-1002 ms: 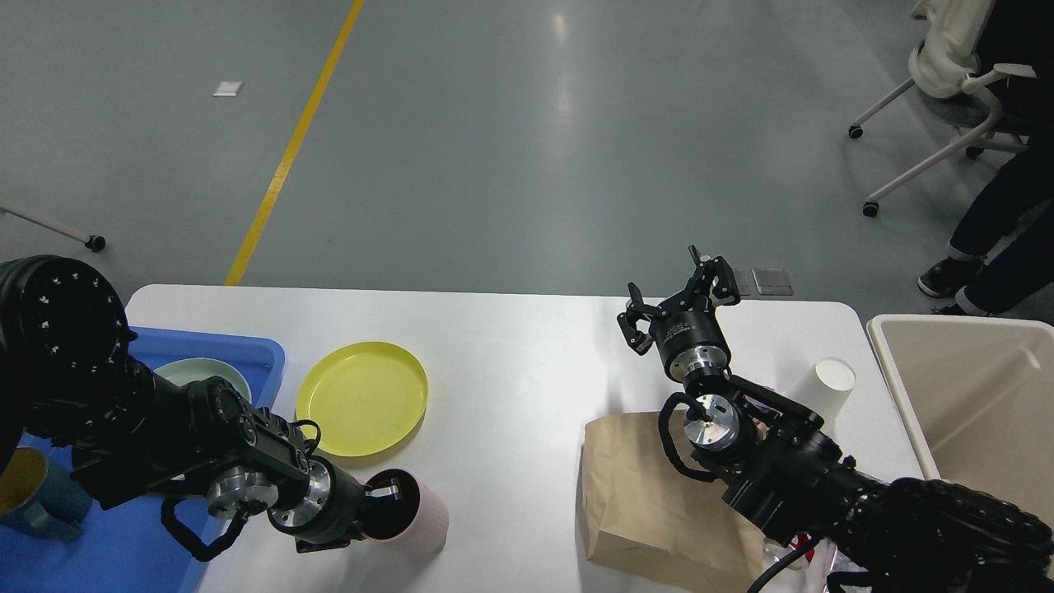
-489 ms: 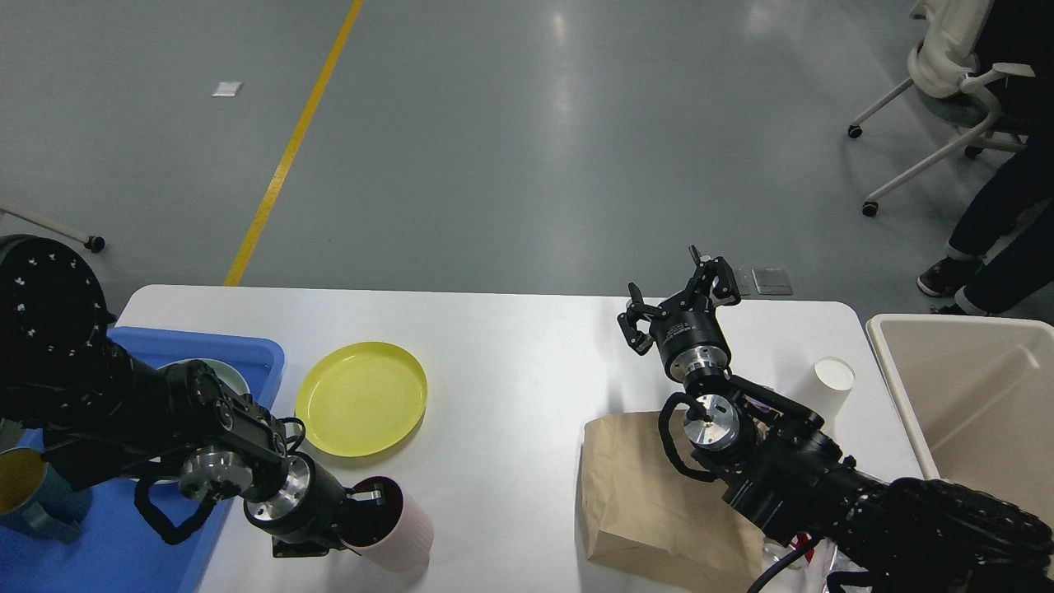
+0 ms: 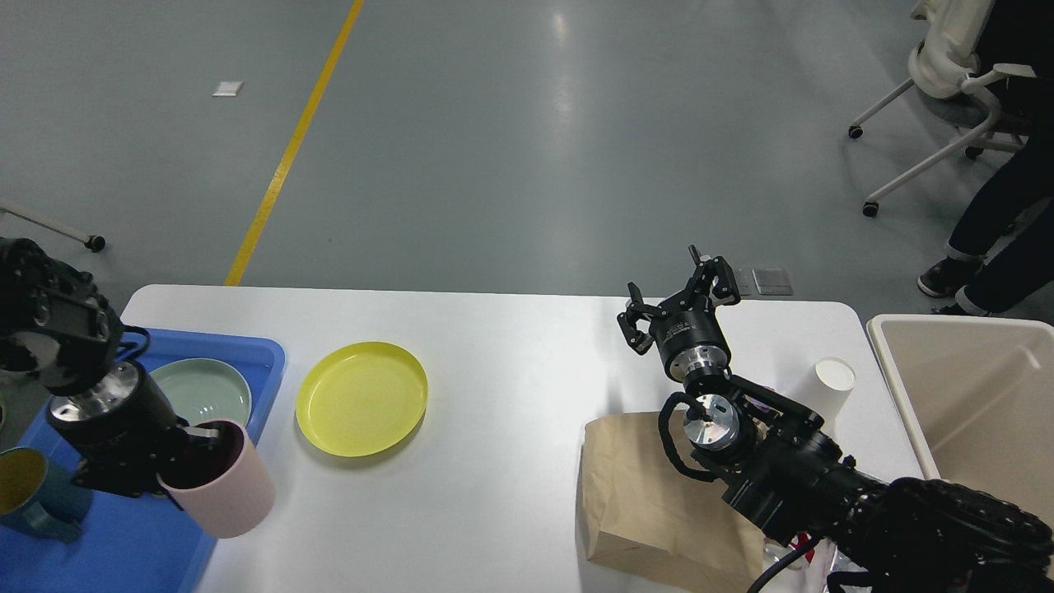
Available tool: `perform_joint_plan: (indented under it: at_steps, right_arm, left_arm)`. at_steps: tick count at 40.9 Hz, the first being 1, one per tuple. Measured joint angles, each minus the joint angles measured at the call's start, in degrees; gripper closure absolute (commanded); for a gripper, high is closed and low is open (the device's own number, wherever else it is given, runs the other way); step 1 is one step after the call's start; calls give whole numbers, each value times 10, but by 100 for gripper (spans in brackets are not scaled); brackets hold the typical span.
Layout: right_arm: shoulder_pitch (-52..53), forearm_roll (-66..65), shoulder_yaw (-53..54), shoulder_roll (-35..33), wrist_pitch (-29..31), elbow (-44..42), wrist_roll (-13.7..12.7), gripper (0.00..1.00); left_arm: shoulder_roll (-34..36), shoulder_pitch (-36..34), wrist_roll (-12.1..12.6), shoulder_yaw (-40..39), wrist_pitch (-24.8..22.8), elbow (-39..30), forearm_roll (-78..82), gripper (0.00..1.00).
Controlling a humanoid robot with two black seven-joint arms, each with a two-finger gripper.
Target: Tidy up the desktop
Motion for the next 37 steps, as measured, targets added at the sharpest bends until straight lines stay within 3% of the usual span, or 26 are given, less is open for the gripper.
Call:
perform_joint_plan:
  at_steps: [8,16,21,24,29,37]
  right_arm:
    - [0,0,0,0,0,0,0,0]
    - [0,0,0,0,0,0,0,0]
    - [0,0,-1,0,0,0,0,0]
    - [0,0,-1,0,0,0,0,0]
    - [0,0,-1,0,0,0,0,0]
    - [0,0,-1,0,0,0,0,0]
  left_arm:
    - [18,-52,-58,65,-41,0,76,100]
    - [20,-55,-70,93,-31,0,88,100]
    - [23,-22,-69,98,23,2,88,100]
    - [36,38,-66,99,98,8,82,100]
    - [50,79,-63,87,166,11,69,100]
    - [56,145,-49,56,250,22,46,100]
